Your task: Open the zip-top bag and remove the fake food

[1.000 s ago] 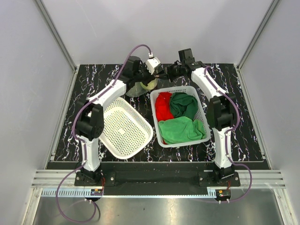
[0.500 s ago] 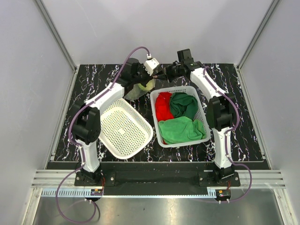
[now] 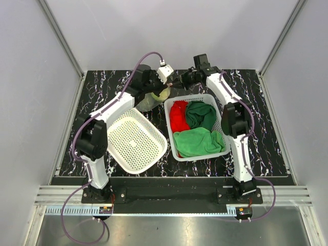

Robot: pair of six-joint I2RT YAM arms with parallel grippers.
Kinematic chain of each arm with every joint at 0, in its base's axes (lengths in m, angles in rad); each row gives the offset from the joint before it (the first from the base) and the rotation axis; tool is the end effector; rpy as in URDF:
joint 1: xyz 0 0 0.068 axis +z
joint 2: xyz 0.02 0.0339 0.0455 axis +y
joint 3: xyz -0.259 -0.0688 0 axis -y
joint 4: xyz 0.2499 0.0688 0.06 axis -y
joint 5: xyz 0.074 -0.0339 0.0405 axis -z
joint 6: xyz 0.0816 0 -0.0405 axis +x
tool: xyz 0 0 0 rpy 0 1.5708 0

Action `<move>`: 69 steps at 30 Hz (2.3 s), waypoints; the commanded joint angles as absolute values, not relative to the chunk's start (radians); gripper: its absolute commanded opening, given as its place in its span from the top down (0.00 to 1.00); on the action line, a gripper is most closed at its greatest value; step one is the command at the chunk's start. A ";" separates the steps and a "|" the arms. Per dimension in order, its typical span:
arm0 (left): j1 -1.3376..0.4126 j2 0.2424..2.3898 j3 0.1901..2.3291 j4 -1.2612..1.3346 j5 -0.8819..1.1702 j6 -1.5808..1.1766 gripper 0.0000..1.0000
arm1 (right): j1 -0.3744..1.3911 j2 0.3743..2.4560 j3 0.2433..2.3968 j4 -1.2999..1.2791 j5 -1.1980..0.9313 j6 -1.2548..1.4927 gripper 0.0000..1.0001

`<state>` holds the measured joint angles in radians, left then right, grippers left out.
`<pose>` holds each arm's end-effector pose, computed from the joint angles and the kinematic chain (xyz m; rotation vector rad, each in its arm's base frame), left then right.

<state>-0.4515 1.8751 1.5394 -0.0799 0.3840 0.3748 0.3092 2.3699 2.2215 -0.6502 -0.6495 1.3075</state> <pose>0.4278 -0.2414 0.2745 1.0163 1.6986 -0.4305 0.5171 0.2170 0.2169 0.9688 2.5495 1.4227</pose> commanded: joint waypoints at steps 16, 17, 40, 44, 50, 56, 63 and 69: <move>-0.462 1.721 1.516 -0.021 0.449 0.353 1.00 | 0.261 2.314 2.369 -0.836 -0.595 1.063 0.37; -0.462 1.724 1.511 -0.021 0.446 0.354 1.00 | 0.259 2.301 2.370 -0.850 -0.592 1.058 0.36; -0.468 1.761 1.534 -0.034 0.437 0.360 1.00 | 0.325 2.279 2.474 -0.945 -0.572 1.141 0.42; -0.472 1.764 1.536 -0.037 0.437 0.365 1.00 | 0.331 2.278 2.460 -0.942 -0.577 1.144 0.49; -0.479 1.769 1.539 -0.038 0.433 0.368 1.00 | 0.344 2.283 2.454 -0.940 -0.584 1.150 0.59; -0.482 1.767 1.540 -0.043 0.431 0.374 1.00 | 0.347 2.278 2.425 -0.936 -0.584 1.147 0.64; -0.482 1.772 1.548 -0.057 0.428 0.385 1.00 | 0.350 2.260 2.381 -0.928 -0.595 1.141 0.69; -0.483 1.766 1.548 -0.061 0.422 0.388 1.00 | 0.350 2.261 2.373 -0.908 -0.594 1.147 0.97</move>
<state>-0.4736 1.7702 1.5032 -0.1108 0.4095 0.3706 0.3397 2.2936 2.3669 -0.9325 -0.5877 1.1465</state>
